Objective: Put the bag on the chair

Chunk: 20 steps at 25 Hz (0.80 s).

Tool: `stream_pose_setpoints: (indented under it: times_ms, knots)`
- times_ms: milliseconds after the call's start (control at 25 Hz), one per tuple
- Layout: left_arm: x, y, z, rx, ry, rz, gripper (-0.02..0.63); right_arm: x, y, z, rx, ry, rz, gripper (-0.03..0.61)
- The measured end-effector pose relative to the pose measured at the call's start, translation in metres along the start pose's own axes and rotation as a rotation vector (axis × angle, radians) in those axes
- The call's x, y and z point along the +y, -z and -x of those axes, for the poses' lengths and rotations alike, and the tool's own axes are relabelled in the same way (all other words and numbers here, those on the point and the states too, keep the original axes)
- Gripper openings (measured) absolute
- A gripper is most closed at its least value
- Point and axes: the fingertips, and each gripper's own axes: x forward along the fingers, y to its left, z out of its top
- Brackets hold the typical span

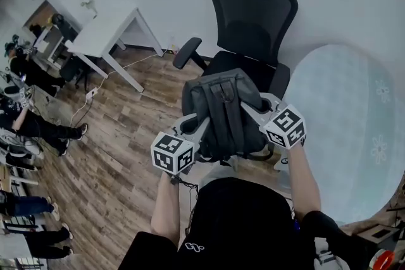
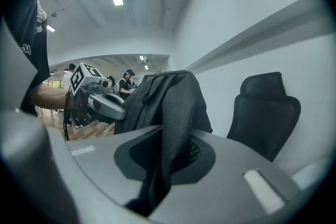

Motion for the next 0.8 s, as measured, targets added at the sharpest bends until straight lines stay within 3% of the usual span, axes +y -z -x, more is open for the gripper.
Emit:
stream_pose_setpoints:
  times_ms: [440,640,800]
  knots:
    - [0.186,-0.009,-0.120,0.131,0.054,0.061,0.046,-0.141,0.018,-0.178,0.060,-0.088,-0.079,0.046]
    - [0.254,-0.001,-0.179,0.183,0.094,0.081,0.046,-0.205,0.037,-0.246,0.118,-0.076,-0.124,0.048]
    - [0.283,0.004,-0.213,0.200,0.098,0.160,0.046,-0.243,0.052,-0.282,0.210,-0.099,-0.098,0.048]
